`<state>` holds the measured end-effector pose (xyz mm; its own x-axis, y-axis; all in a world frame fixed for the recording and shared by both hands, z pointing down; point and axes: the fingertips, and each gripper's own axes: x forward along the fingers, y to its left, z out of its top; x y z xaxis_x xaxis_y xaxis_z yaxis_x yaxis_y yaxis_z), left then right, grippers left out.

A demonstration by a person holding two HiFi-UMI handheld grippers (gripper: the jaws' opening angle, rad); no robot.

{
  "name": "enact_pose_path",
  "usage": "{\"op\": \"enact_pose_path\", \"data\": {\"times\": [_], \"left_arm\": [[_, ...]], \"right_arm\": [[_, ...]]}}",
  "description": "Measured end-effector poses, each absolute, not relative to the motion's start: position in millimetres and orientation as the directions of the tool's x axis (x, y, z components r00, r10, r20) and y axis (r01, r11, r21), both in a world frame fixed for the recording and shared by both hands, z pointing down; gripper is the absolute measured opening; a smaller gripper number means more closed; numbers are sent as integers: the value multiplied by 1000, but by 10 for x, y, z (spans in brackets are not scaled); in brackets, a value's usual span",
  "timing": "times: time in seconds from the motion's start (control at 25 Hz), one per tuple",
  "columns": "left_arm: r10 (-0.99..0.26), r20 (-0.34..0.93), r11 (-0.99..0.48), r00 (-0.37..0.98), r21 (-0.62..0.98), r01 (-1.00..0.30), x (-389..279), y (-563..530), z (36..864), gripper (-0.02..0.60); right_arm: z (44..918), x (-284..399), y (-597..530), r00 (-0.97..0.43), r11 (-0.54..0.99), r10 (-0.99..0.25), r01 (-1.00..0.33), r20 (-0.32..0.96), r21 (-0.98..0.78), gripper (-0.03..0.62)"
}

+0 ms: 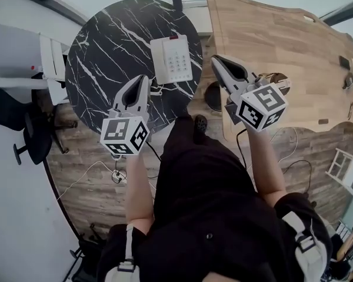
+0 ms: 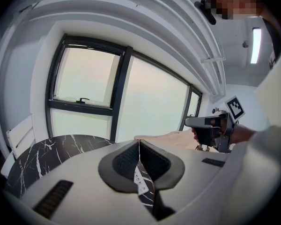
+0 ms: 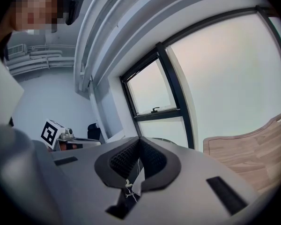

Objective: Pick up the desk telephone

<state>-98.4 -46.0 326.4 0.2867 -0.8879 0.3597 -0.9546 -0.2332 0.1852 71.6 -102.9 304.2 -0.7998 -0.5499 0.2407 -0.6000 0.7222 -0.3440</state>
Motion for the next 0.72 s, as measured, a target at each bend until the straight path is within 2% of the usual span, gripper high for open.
{"op": "enact_pose_path", "data": {"times": [0.72], "left_arm": [[-808, 435, -321, 398, 241, -916, -1301, -1084, 3956, 18]], "right_arm": [[3784, 157, -1336, -765, 703, -492, -630, 415, -329, 32]]}}
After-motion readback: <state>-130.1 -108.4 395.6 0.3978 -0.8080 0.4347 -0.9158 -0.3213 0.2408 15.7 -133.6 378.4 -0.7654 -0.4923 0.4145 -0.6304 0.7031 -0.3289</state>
